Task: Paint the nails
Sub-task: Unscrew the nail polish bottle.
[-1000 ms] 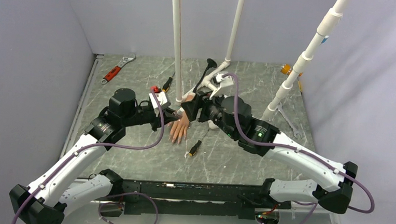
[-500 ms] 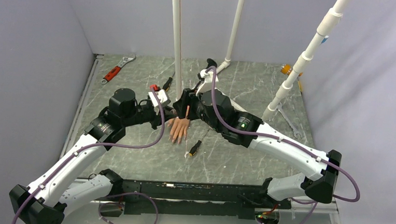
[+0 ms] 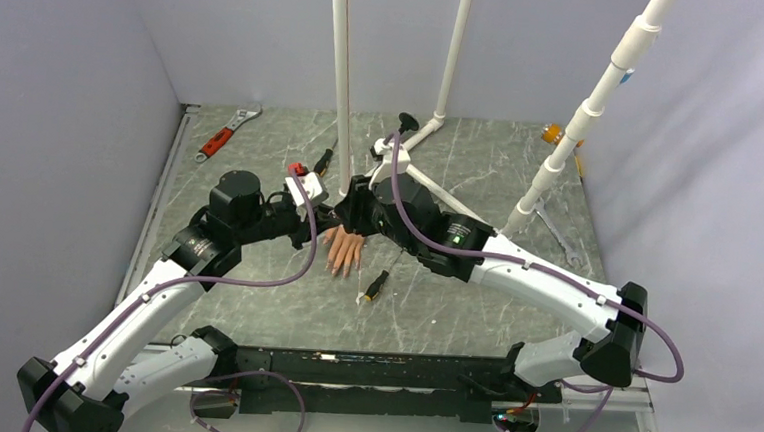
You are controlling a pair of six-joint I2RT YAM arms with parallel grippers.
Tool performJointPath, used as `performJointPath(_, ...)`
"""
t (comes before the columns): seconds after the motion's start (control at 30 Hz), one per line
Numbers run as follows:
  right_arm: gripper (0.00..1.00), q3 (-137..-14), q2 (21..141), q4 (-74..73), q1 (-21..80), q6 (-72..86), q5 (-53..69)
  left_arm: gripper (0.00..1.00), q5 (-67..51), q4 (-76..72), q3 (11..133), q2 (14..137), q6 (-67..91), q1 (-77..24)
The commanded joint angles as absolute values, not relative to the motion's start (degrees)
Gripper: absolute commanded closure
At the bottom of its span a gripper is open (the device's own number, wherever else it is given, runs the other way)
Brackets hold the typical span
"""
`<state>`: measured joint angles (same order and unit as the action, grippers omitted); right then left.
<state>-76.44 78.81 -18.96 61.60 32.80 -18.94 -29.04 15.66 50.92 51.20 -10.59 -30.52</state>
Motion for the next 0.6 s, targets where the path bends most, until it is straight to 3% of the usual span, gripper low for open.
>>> performJointPath(0.0, 0.61, -78.93, 79.58, -18.28, 61.83, 32.8, -18.72, 1.0, -29.01, 12.54, 52.58, 50.05, -9.67, -30.61)
performJointPath(0.57, 0.61, -80.02, 79.5, -17.48, 61.82, 32.61, -20.86, 1.0, -29.06, 12.63, 52.71, 50.23, -9.71, -30.6)
